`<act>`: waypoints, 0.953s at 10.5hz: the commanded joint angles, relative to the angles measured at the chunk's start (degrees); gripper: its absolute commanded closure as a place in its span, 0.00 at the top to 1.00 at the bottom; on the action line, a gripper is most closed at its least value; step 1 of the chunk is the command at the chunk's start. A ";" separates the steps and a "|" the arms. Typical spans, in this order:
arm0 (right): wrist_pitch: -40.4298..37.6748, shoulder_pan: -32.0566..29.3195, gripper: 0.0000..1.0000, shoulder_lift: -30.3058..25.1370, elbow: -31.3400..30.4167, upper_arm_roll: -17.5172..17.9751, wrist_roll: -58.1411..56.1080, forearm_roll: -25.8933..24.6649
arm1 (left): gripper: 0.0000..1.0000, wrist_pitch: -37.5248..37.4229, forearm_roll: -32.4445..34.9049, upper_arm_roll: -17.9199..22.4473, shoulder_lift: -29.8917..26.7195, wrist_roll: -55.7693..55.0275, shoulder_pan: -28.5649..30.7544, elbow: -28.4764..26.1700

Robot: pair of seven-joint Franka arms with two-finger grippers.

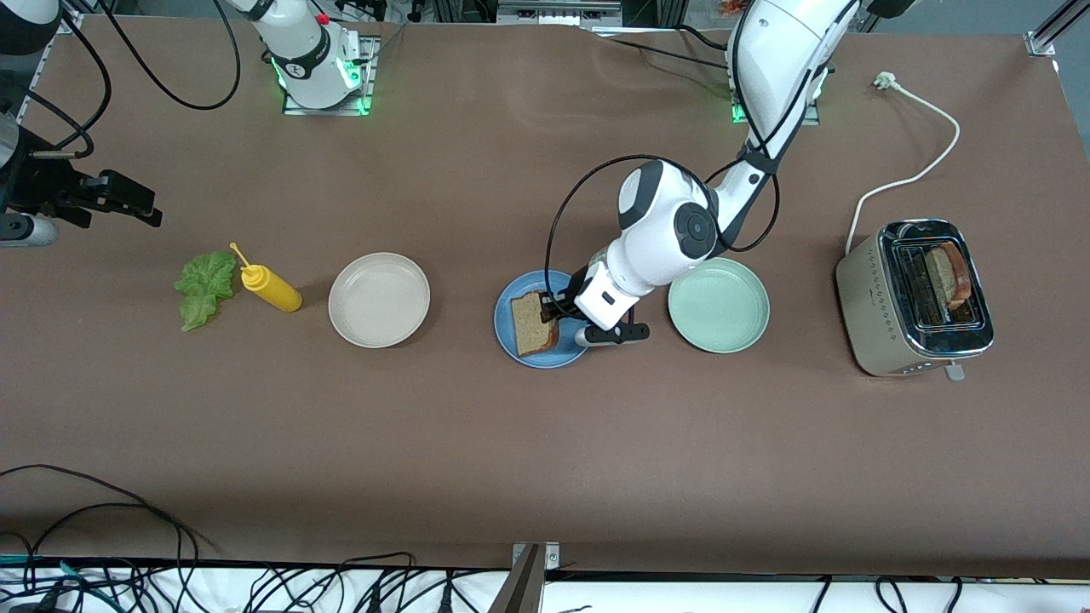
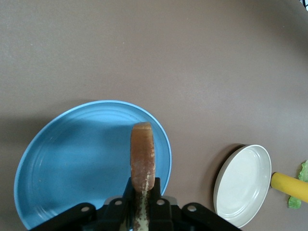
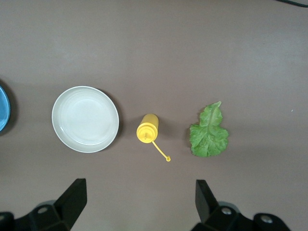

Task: Make sandwich in blue plate with both arms
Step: 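Lower the bread onto the blue plate and open the left gripper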

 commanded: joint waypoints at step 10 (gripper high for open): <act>-0.93 -0.01 1.00 0.31 1.11 -0.01 -0.55 0.72 | 1.00 0.14 0.39 5.34 0.85 0.88 0.58 -1.04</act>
